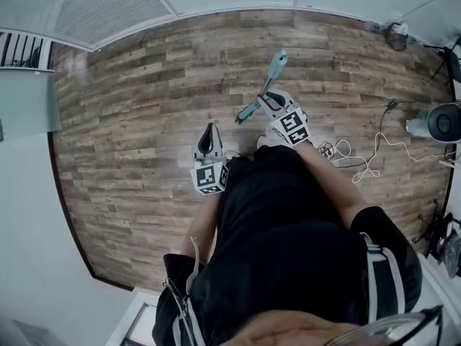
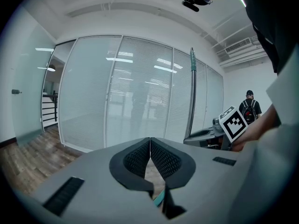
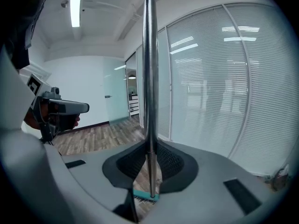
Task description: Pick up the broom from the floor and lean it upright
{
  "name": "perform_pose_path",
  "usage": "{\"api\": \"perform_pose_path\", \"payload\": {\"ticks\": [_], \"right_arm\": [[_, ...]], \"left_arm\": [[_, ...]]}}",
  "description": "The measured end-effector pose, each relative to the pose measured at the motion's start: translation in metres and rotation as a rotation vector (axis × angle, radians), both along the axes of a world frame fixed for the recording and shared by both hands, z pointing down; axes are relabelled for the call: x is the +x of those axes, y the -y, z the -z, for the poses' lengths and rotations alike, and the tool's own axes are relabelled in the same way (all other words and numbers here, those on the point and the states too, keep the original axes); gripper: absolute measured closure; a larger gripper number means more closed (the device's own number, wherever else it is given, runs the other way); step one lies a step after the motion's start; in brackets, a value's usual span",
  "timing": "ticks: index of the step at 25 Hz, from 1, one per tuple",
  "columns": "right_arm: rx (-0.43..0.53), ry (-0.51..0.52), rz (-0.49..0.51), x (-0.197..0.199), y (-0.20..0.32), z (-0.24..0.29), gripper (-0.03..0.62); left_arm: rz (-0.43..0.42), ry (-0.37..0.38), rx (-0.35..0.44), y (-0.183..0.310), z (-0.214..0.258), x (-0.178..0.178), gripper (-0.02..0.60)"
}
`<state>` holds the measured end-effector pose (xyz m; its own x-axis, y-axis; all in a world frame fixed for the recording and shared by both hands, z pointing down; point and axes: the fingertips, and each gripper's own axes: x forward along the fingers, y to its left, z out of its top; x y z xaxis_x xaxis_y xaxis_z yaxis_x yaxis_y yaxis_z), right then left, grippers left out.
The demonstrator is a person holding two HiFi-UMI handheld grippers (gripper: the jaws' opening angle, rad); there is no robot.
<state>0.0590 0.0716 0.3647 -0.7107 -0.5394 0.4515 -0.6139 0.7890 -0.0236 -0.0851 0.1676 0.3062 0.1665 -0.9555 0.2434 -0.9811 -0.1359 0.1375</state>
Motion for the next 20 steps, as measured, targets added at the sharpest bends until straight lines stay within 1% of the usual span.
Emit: {"api": "perform_pose_path", "payload": {"ticks": [1,2,4,5,6,9,11,13,16,17,20], "right_arm": [[0.013,-0.002,0.002,0.004,0.005,0.003,0.516],[0.029,-0.009,0.006,0.008,0.009,0.005,0.516],[0.056,-0.031,0.012,0.017,0.016,0.009,0.516],[0.064,-0.041,0.010,0.022,0.020,0.009,0.516],[0.071,-0.048,0.004,0.027,0.025,0.009,0.516],[0.085,-0.053,-0.030,0.045,0.040,0.012,0.516],[0.091,-0.049,-0.058,0.058,0.051,0.015,0.516],[0.089,-0.048,-0.078,0.070,0.062,0.016,0.516],[0.069,-0.049,-0.116,0.085,0.075,0.012,0.516],[0.065,-0.045,-0.132,0.089,0.079,0.012,0.516],[0.065,-0.038,-0.179,0.099,0.093,0.014,0.516]], "left_arm": [[0.001,0.017,0.007,0.005,0.000,0.000,0.561],[-0.003,0.050,0.018,0.010,0.000,0.001,0.561],[-0.038,0.150,0.049,0.019,-0.002,0.011,0.561],[-0.062,0.183,0.060,0.024,-0.005,0.019,0.561],[-0.079,0.188,0.063,0.028,-0.008,0.027,0.561],[-0.092,0.132,0.061,0.047,-0.007,0.048,0.561],[-0.091,0.113,0.072,0.060,-0.002,0.055,0.561],[-0.103,0.128,0.087,0.073,0.005,0.059,0.561],[-0.146,0.201,0.130,0.090,0.012,0.059,0.561],[-0.153,0.202,0.139,0.096,0.014,0.059,0.561],[-0.154,0.160,0.132,0.121,0.015,0.052,0.561]]}}
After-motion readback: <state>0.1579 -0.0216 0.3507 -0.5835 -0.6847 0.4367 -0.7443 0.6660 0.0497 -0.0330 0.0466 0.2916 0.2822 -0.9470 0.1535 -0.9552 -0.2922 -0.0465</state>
